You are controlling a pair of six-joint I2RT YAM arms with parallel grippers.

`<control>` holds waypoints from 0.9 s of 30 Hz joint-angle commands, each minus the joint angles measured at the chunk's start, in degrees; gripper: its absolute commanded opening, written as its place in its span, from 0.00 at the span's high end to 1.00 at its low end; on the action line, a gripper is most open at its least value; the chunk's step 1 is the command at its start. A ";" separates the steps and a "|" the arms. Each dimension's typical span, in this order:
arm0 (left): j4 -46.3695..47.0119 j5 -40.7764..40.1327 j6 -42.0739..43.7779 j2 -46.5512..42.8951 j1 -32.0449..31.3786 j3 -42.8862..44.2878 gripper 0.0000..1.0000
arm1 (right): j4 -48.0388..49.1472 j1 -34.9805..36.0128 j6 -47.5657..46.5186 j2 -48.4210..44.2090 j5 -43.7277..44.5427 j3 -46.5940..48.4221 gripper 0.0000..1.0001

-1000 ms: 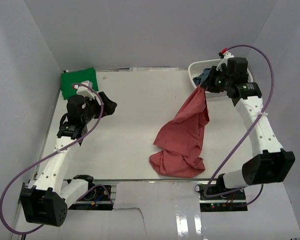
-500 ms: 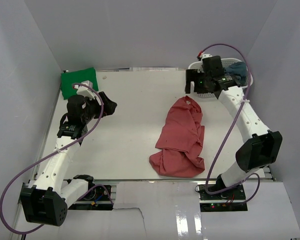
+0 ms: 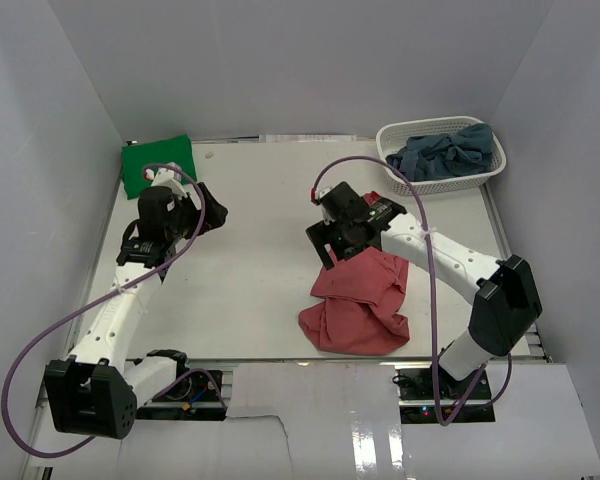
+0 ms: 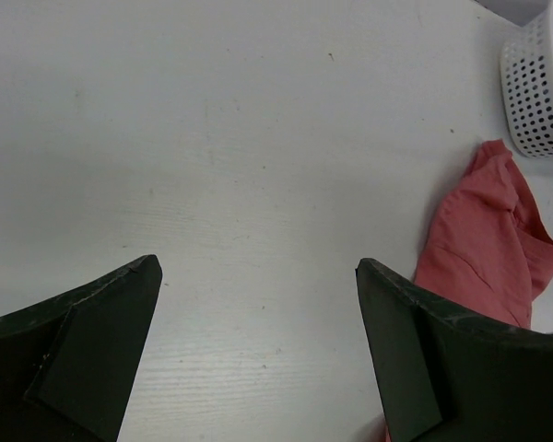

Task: Fold and stack the t-shirts
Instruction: Move the tshirt to the center of the board, then flatten out the tshirt

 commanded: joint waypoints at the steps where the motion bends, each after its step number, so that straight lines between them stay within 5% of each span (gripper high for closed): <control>1: -2.76 -1.46 -1.98 1.41 2.21 2.60 0.02 | 0.70 4.08 0.45 0.20 4.31 -2.45 0.13; 14: -5.22 1.36 -4.71 7.74 12.40 4.36 0.02 | 3.34 20.52 -3.50 8.81 11.26 -3.43 0.22; 17: -6.10 1.19 -5.06 8.97 13.72 4.89 0.02 | 3.69 20.70 -3.50 10.31 11.17 -3.16 0.33; 27: -5.93 1.36 -4.80 8.53 14.17 4.45 0.02 | 5.54 20.53 -4.91 14.88 12.67 -1.41 0.34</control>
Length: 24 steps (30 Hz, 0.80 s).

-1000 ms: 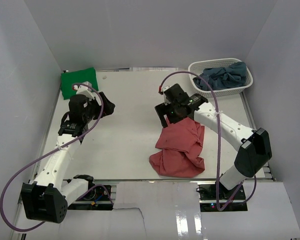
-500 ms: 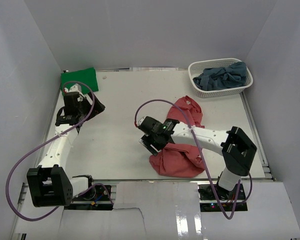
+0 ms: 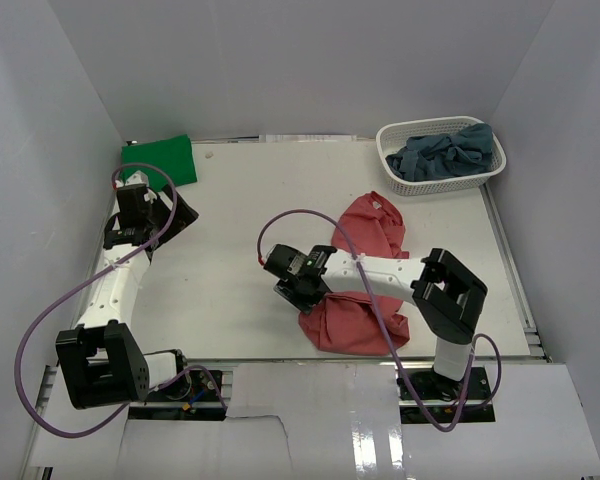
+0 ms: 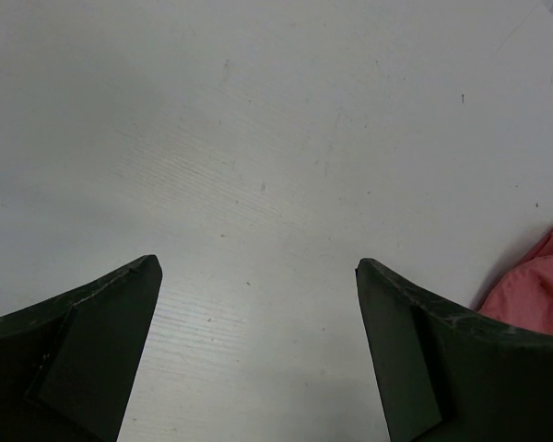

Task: Fold and stack the t-shirts
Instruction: Flatten out the tshirt

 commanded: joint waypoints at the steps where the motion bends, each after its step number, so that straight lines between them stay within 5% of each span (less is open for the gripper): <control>1: -0.35 0.62 -0.21 -1.04 0.35 1.76 0.02 | 1.69 -0.24 -1.06 1.59 1.43 2.77 0.35; 14: -0.18 0.88 0.05 -1.31 0.27 1.67 0.02 | 4.76 -3.05 -1.68 4.06 0.20 1.98 0.49; 24: -0.09 1.15 0.23 -1.31 0.27 1.59 0.02 | 6.70 -4.90 -2.20 5.81 -3.39 1.28 0.48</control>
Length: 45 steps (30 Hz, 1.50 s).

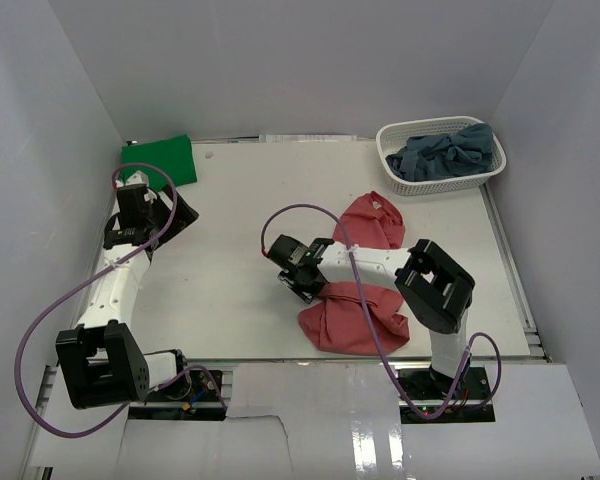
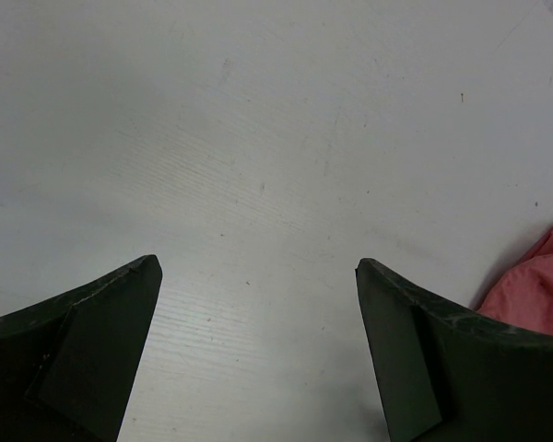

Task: Fold and stack the t-shirts
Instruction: Flatten out the tshirt

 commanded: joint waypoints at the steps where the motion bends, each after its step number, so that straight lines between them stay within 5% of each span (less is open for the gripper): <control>1: -0.11 0.88 0.16 -1.31 0.35 1.67 0.02 | 1.93 -0.53 -0.76 0.87 -2.68 0.30 0.47; 9: -0.11 1.06 0.16 -1.22 0.27 1.67 0.02 | 2.20 -0.53 -0.85 1.14 -4.61 -0.14 0.48; 14: -0.02 1.06 0.16 -1.13 0.36 1.67 0.02 | 2.29 -0.53 -0.85 1.93 -5.41 -0.23 0.62; 24: -0.11 1.06 0.25 -0.87 0.27 1.67 0.02 | 3.25 -2.72 -0.76 2.02 -7.87 -0.85 0.74; 28: -0.02 1.23 0.34 -0.78 0.27 1.76 0.02 | 3.17 -4.21 0.12 1.58 -7.34 -1.11 0.92; 31: -0.02 1.76 0.43 -0.52 0.27 1.67 0.02 | 2.47 -4.92 0.38 1.23 -7.60 0.64 0.92; 38: 1.56 5.36 1.66 -1.65 0.27 1.06 0.02 | -1.75 -8.78 2.05 1.58 -11.29 18.20 0.92; 45: 6.91 10.53 3.76 -8.07 -1.66 -3.15 0.02 | -10.45 -20.98 2.93 6.58 -17.09 42.89 0.92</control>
